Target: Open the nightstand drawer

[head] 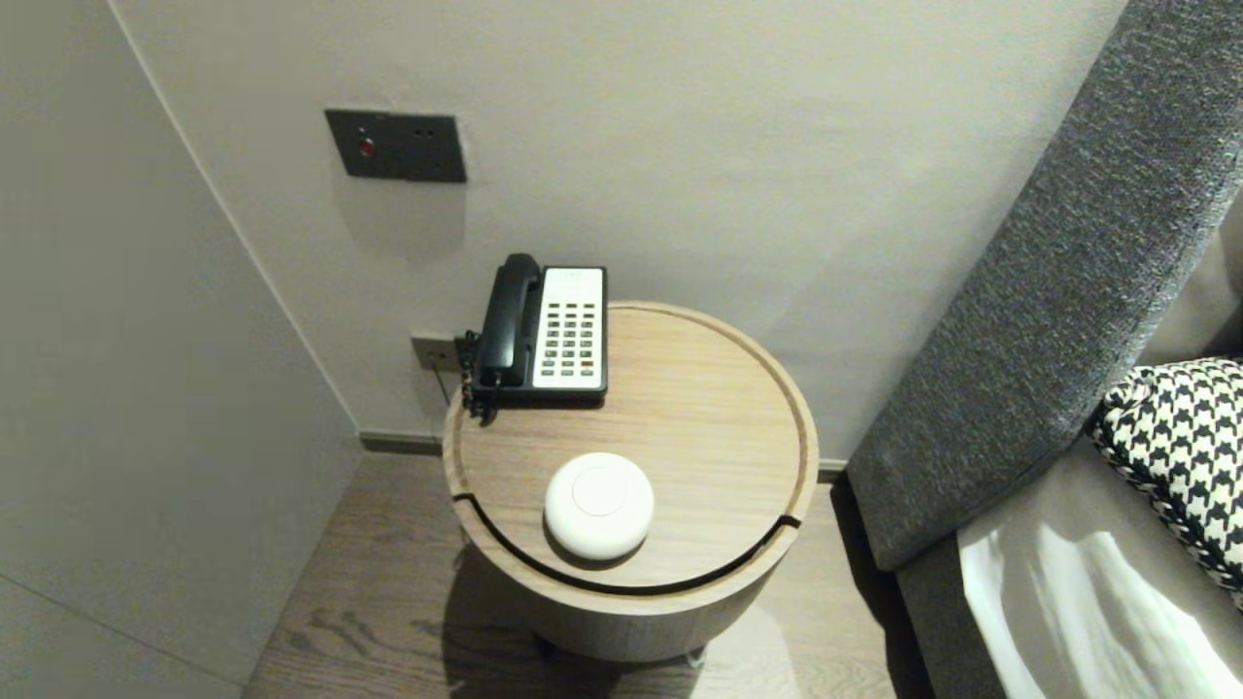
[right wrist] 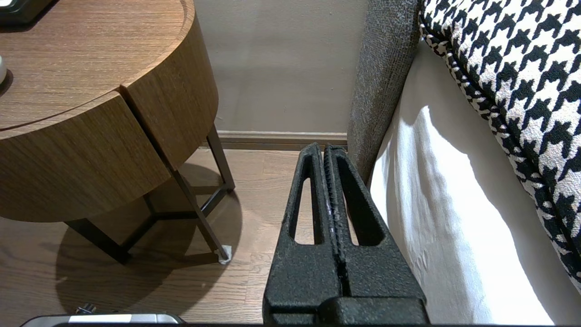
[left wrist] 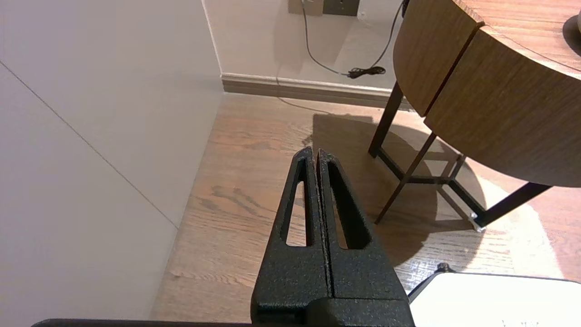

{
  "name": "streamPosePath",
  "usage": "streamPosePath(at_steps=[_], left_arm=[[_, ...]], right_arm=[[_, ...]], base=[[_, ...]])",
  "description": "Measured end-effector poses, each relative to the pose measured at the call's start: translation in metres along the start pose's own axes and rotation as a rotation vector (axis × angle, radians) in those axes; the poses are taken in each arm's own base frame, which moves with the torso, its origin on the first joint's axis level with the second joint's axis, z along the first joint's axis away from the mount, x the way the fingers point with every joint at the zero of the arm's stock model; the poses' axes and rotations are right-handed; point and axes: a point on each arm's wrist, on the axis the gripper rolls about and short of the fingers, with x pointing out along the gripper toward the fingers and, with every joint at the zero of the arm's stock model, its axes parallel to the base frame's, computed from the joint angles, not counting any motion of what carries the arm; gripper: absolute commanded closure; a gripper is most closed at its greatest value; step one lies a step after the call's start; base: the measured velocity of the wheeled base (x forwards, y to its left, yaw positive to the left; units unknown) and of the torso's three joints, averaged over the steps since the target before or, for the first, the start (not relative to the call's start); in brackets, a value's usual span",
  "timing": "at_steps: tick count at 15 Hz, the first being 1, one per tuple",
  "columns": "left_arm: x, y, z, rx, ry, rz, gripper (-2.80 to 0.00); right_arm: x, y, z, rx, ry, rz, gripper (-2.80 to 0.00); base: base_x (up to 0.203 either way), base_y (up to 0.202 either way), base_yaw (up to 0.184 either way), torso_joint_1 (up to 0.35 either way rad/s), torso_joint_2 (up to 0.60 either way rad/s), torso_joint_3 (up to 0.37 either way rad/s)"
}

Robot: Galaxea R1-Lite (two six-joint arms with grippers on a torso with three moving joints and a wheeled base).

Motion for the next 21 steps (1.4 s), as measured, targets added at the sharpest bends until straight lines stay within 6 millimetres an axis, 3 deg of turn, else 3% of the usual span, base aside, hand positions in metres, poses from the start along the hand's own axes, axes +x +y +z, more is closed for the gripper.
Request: streamPosePath(at_steps=[6,10,12,15,21], left_arm=[[-0.003,0.0,0.007,0.129,-0.007,-0.016,0.0],[-0.008,0.0,0.041,0.126,-0.041,-0.013,0.0],[-0.007,0.0,0.064,0.124,-0.03,-0.003,0.0],[0.0,0.001,0.117,0.116,0.0,0.013,0.0],[0.044,-0.003,0.218,-0.042,0.223,-0.075,0.0]], right_arm=[[0.0,0.0,0.0,0.0,0.0,0.0,0.0],[0.0,0.0,0.0,0.0,0.0,0.0,0.0],[0.0,0.0,0.0,0.0,0.0,0.0,0.0],[0.0,0.0,0.0,0.0,0.0,0.0,0.0],[0.0,0.0,0.0,0.0,0.0,0.0,0.0]], base=[[0.0,0.0,0.0,0.0,0.0,0.0],[0.0,0.0,0.0,0.0,0.0,0.0],[0.0,0.0,0.0,0.0,0.0,0.0],[0.0,0.0,0.0,0.0,0.0,0.0],[0.0,0.0,0.0,0.0,0.0,0.0]])
